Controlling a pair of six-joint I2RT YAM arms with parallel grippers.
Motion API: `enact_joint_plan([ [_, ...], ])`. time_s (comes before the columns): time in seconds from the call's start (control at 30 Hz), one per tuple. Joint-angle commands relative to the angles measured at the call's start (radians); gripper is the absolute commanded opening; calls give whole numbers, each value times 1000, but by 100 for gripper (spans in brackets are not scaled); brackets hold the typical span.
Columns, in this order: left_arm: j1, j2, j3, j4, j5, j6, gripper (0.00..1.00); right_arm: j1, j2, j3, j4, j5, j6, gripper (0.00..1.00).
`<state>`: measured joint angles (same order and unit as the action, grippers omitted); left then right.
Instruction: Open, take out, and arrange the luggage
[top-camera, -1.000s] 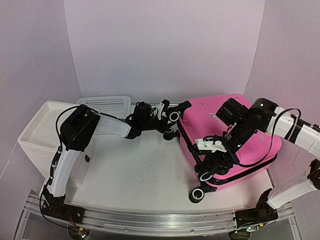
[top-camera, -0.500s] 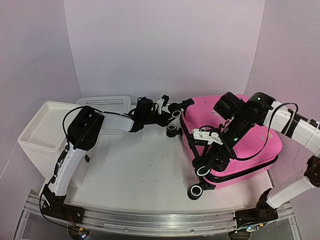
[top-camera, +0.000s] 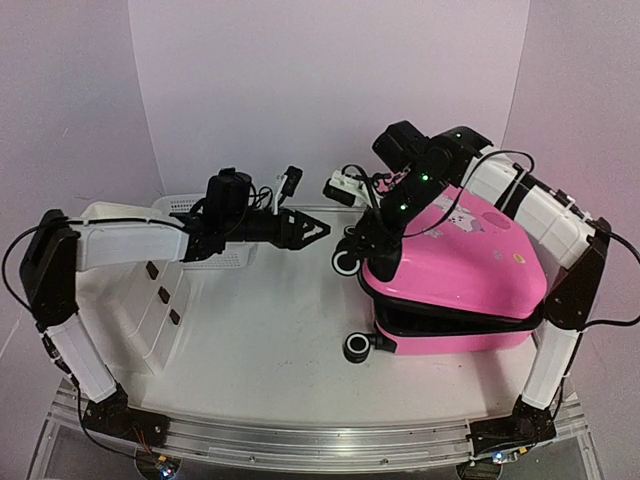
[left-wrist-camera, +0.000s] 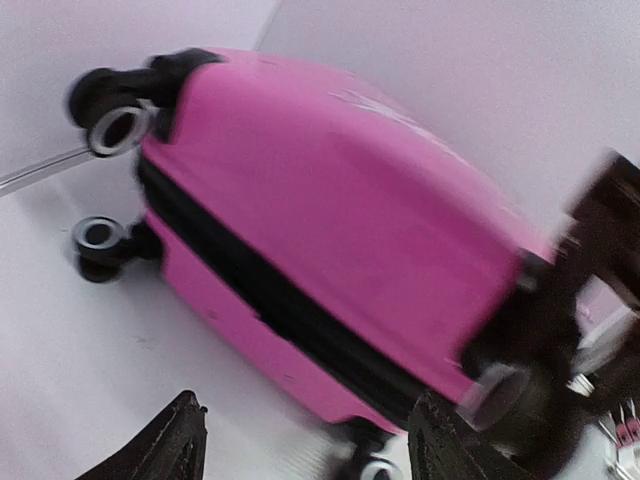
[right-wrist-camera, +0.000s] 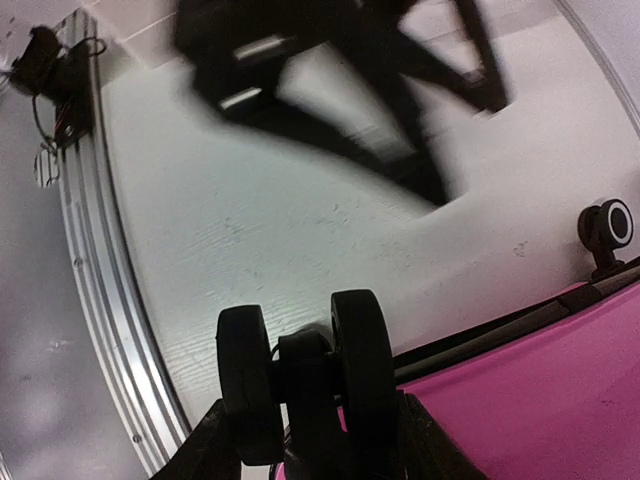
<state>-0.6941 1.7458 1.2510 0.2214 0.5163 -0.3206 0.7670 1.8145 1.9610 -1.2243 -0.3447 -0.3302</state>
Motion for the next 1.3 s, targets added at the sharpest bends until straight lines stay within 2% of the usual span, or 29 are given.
enact_joint_plan([
  [0.0,-89,-205,-194,11,11,-28,68,-44,83,196,31,111,247,0],
  [0.2,-199,-405,-424,75,-102,-98,67,-46,260,490,33,94,374,0],
  [0.3,-270,-403,-512,319,-143,-175,73,-47,304,570,55,69,440,0],
  [0.43,-314,-273,-561,735,-192,-273,76,-49,301,572,129,34,547,0],
  [0.53,-324,-107,-522,957,-212,-335,78,-51,283,548,187,-14,614,0],
  [0.6,-324,10,-447,1033,-203,-377,79,-51,274,533,207,-26,633,0],
  [0.7,-337,169,-302,1059,-197,-416,80,-51,255,518,220,-37,649,0],
  [0.8,-355,260,-223,1072,-238,-417,80,-50,241,510,227,-43,657,0],
  [0.93,-365,358,-97,1102,-208,-427,80,-51,220,501,229,-41,656,0],
  [1.03,-370,404,-37,1127,-199,-452,71,-51,201,482,234,-35,658,0],
  [1.13,-375,402,-24,1144,-190,-451,49,-53,181,459,234,-33,660,2],
  [1.2,-377,385,-37,1143,-195,-443,36,-60,159,426,232,-36,662,12],
  [1.27,-375,362,-58,1144,-213,-430,27,-73,130,382,227,-51,668,29],
])
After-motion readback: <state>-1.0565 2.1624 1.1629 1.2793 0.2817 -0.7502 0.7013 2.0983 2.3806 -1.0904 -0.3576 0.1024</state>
